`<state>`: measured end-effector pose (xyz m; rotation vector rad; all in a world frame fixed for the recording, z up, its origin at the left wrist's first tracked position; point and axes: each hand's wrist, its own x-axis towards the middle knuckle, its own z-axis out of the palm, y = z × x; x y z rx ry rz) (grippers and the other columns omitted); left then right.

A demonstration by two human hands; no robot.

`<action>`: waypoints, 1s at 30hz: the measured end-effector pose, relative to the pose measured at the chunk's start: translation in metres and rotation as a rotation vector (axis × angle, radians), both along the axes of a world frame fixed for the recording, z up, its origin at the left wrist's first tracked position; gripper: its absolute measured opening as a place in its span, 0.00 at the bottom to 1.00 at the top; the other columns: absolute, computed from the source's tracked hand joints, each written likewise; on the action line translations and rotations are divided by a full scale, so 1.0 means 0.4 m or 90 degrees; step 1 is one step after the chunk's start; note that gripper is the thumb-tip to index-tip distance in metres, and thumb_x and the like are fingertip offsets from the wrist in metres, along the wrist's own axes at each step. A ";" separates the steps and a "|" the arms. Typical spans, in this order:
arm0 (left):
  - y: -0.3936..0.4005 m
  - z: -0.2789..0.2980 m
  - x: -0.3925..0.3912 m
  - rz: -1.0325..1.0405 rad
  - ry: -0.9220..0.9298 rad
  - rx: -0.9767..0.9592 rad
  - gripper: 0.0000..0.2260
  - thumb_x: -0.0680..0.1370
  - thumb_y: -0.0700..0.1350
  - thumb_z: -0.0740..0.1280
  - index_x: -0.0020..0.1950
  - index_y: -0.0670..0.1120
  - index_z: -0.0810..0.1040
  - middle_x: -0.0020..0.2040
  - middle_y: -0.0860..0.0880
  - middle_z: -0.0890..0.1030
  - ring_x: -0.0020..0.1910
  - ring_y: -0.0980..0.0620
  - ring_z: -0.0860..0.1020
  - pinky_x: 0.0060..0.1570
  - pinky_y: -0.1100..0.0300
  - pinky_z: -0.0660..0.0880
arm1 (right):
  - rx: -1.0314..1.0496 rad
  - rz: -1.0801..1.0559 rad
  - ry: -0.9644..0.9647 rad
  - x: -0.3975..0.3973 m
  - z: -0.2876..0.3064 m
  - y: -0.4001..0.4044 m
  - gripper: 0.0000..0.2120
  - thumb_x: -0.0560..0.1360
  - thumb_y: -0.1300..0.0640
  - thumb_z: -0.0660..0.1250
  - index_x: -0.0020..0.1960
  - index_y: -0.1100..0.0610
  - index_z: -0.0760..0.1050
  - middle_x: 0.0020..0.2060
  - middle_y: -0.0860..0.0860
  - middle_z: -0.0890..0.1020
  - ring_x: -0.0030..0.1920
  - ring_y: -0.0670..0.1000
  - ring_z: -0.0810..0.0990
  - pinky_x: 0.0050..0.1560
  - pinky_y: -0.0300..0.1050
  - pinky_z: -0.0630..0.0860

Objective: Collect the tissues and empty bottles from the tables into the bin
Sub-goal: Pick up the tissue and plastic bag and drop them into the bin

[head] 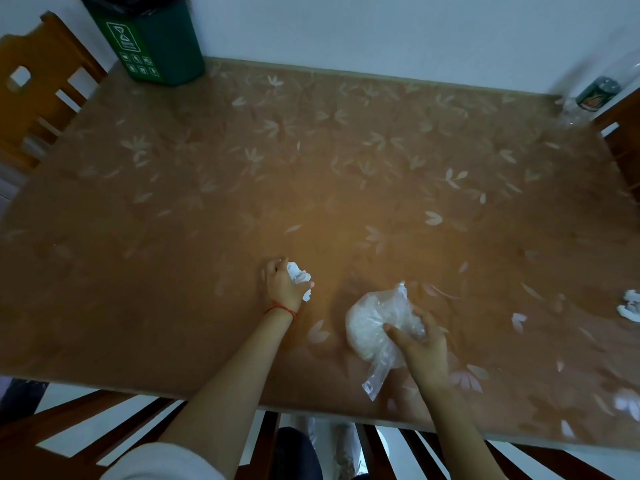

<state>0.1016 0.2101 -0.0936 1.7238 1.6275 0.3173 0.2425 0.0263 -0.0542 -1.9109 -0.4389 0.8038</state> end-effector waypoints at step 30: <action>-0.115 0.107 -0.123 0.167 -0.269 -0.032 0.05 0.68 0.34 0.71 0.44 0.38 0.81 0.33 0.50 0.79 0.33 0.56 0.76 0.36 0.68 0.70 | 0.027 0.056 0.038 -0.036 0.042 0.008 0.18 0.67 0.61 0.74 0.52 0.49 0.71 0.42 0.42 0.77 0.45 0.45 0.77 0.43 0.40 0.73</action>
